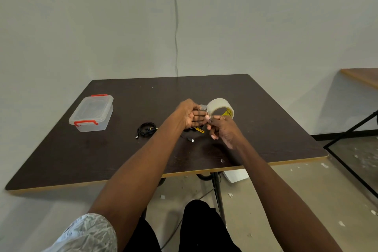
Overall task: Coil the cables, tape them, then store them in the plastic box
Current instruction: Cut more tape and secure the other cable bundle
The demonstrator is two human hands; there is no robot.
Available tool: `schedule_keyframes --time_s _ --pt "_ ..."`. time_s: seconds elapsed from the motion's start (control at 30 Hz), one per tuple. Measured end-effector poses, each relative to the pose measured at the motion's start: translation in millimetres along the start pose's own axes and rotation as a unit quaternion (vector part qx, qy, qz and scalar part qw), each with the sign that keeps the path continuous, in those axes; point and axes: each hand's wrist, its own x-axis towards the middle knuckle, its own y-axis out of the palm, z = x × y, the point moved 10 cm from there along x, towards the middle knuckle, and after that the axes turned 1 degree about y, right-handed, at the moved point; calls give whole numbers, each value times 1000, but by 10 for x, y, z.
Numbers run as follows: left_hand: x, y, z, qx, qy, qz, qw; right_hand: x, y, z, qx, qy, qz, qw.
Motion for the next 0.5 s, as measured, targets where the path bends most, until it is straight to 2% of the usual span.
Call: schedule_keyframes --time_s 0.17,0.37,0.43,0.47,0.5 --pt "7 -9 -13 4 2 -4 1000 -70 11 -45 4 50 3 999" --pt "-5 -28 14 15 9 -11 1000 -215 103 -7 -44 66 56 995" --pt "16 -33 4 13 15 -12 1000 -310 14 24 -143 75 45 986" --pt "37 -38 0 14 19 -14 1000 -338 -86 47 -231 78 15 970" --pt "57 -41 -4 16 23 -18 999 -349 -204 80 -345 77 -26 935"
